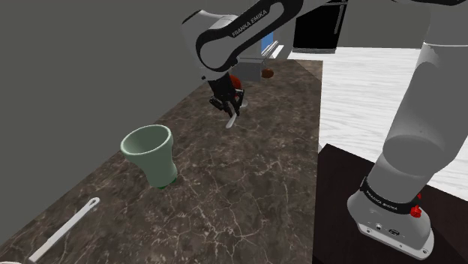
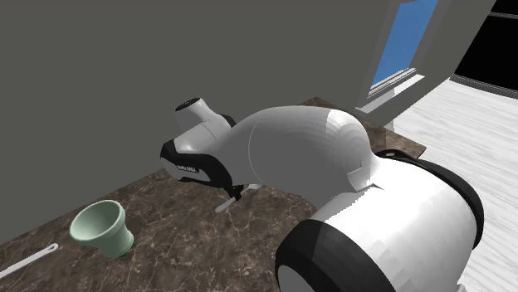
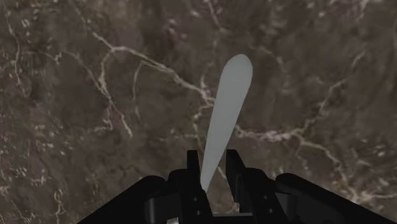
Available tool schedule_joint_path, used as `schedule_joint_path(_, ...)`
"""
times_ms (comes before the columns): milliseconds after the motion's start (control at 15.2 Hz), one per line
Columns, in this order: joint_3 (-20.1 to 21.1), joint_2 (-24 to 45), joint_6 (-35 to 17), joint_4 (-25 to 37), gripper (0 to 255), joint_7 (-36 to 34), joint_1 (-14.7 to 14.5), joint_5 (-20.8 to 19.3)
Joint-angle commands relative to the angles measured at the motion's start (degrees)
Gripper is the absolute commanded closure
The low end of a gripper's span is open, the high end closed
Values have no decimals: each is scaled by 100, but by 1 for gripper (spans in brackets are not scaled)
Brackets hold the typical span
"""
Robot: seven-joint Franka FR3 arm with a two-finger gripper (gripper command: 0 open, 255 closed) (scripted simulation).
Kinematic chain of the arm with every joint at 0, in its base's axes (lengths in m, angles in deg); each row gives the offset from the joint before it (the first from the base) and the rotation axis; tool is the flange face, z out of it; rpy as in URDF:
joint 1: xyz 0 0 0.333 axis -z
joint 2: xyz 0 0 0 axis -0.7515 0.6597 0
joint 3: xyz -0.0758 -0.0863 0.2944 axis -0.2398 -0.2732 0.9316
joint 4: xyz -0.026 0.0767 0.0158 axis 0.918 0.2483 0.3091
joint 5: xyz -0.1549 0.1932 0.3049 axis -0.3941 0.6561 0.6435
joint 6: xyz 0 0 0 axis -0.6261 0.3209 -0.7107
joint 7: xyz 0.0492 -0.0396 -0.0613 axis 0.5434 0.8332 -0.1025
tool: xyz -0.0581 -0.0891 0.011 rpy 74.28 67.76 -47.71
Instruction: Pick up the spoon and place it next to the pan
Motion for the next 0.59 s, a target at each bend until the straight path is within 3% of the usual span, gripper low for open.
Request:
schedule_joint_path(0,3,4,0,-4,255,1,-2,2)
schedule_joint_path(528,15,-133,337,224,255,106,4,84)
